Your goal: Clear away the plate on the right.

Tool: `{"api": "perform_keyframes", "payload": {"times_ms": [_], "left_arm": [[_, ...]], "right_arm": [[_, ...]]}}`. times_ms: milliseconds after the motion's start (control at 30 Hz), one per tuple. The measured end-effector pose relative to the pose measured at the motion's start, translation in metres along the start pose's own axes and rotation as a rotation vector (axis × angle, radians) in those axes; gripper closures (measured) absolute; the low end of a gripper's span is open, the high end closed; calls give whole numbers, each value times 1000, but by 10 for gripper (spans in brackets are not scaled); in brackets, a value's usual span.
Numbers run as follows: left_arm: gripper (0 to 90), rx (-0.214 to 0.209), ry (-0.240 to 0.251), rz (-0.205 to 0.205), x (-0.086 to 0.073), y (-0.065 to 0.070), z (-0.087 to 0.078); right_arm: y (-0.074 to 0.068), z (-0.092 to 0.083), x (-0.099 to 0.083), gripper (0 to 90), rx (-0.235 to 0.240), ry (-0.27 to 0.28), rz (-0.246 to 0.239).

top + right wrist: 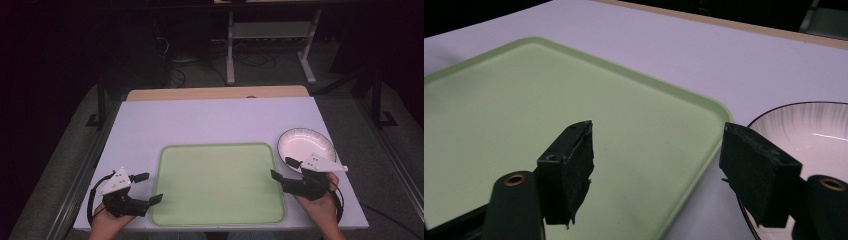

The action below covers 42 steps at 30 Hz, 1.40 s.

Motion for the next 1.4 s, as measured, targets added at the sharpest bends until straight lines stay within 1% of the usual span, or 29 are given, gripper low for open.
{"api": "perform_keyframes", "payload": {"times_ms": [500,667,833,933,1200,1400], "left_arm": [[140,2,-1,3,0,0,0],[140,2,-2,4,0,0,0],[140,3,-2,5,0,0,0],[140,4,-1,5,0,0,0],[140,5,2,4,0,0,-1],[140,4,5,4,0,0,-1]], "right_arm": [[-1,-1,0,293,9,-4,1],[0,-2,0,292,13,1,8],[0,-2,1,293,11,5,4],[1,-4,1,297,20,15,20],[4,-9,2,298,24,34,42],[4,-10,1,298,21,37,46]]}}
Point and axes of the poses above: each handheld gripper's, and its own axes: z roughly forward along the jaws, x roughly out of its top, y roughly to its right, the point moved 1 cm from there along z, roughly forward along the jaws, and after that the axes turned 10 degrees about z, right-handed, at the moved point
